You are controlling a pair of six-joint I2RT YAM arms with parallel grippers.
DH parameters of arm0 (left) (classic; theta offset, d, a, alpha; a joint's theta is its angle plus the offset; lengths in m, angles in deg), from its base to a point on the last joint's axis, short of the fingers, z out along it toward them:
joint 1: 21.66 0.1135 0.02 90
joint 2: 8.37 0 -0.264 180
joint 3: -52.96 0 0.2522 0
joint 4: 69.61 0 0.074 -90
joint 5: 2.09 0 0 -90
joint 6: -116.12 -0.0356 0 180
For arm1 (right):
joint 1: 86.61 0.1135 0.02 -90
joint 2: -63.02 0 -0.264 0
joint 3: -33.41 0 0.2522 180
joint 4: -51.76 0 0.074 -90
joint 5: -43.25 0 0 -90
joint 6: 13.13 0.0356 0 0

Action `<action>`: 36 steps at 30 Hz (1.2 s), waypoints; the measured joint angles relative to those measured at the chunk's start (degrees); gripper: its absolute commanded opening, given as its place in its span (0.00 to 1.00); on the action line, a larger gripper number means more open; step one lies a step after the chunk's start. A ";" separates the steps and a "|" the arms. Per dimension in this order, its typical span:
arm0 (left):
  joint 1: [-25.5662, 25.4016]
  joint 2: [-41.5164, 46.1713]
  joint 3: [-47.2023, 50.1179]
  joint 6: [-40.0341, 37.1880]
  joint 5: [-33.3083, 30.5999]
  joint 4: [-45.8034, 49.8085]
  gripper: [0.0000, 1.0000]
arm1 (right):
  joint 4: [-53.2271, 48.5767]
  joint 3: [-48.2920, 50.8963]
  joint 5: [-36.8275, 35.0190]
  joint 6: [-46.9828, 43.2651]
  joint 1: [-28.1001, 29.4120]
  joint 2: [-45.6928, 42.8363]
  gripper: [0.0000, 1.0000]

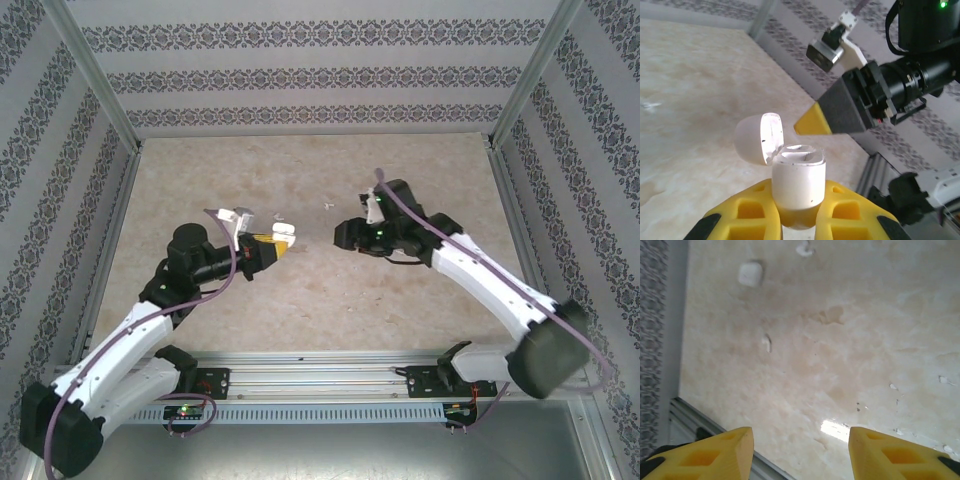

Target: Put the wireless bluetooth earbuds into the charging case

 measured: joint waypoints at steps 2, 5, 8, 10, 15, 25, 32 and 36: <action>1.95 2.95 0.92 0.02 -1.68 3.28 0.00 | -0.09 -2.51 -0.52 -0.31 1.62 5.05 0.51; 4.61 7.21 2.03 0.07 -4.35 8.17 0.00 | -0.48 -8.07 -1.01 -1.01 3.87 12.94 0.51; 6.36 10.99 2.80 0.07 -6.64 13.05 0.00 | -1.75 -15.43 -1.84 -1.90 6.29 20.85 0.50; 6.93 13.14 2.86 0.02 -8.17 16.59 0.00 | -3.41 -21.62 -2.82 -2.10 8.31 26.47 0.50; 7.34 16.87 2.84 -1.01 -11.91 24.61 0.00 | -8.98 -36.85 -5.81 -2.14 13.16 39.26 0.49; 7.67 21.99 2.27 -5.27 -12.11 30.38 0.00 | -16.02 -55.01 -7.65 -1.90 18.78 57.24 0.41; 7.67 23.02 1.64 -7.41 -12.07 32.63 0.00 | -20.13 -62.93 -8.87 -2.08 19.98 62.77 0.40; 7.67 23.39 1.64 -7.54 -12.09 33.16 0.00 | -21.99 -67.54 -9.66 -3.08 20.96 65.18 0.33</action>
